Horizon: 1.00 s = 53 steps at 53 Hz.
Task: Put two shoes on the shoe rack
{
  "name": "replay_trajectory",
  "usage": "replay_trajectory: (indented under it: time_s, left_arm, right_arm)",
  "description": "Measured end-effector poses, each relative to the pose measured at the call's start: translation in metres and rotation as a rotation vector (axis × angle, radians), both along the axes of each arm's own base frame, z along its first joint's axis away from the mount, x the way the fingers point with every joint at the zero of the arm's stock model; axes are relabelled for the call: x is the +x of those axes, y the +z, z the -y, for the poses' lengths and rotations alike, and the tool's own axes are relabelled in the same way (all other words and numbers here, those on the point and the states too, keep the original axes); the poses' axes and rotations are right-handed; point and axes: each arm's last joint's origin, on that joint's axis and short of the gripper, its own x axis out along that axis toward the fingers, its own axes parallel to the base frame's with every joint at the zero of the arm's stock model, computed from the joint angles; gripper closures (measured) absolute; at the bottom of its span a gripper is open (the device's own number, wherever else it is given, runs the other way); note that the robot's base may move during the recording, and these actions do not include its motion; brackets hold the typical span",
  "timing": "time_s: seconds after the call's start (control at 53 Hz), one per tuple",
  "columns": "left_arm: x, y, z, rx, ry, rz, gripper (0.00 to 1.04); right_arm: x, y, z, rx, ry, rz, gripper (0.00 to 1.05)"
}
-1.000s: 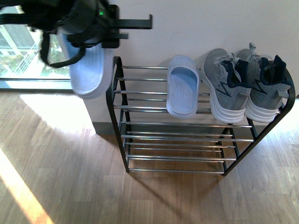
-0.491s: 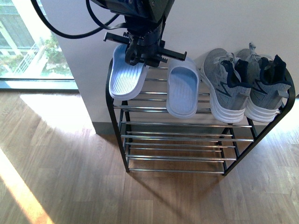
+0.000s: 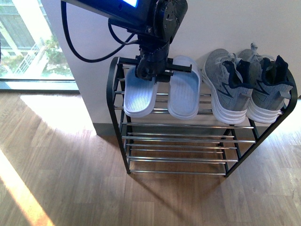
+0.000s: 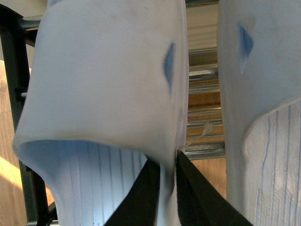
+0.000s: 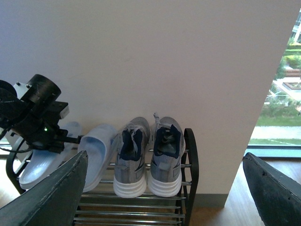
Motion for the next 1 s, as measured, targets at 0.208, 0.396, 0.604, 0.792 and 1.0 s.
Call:
replay_trajectory:
  time_s: [0.208,0.396,0.604,0.792,1.0]
  left_arm:
    - [-0.012,0.002,-0.002,-0.078,0.024,0.030,0.61]
    - [-0.040,0.050,-0.011,-0.166,0.088,0.164,0.28]
    - [-0.097,0.122,-0.056,-0.207,0.214,0.388,0.10]
    - [-0.160,0.149,-0.123,-0.155,0.369,0.489,0.09]
    - [-0.241,0.170,-0.199,-0.106,0.589,0.600,0.09]
  right_arm:
    - [0.000,0.000,0.000,0.000,0.000,0.000,0.09]
    - [0.000,0.000,0.000,0.000,0.000,0.000,0.09]
    - [0.000,0.000,0.000,0.000,0.000,0.000,0.09]
    - [0.000,0.000,0.000,0.000,0.000,0.000,0.09]
    - [0.000,0.000,0.000,0.000,0.000,0.000,0.09]
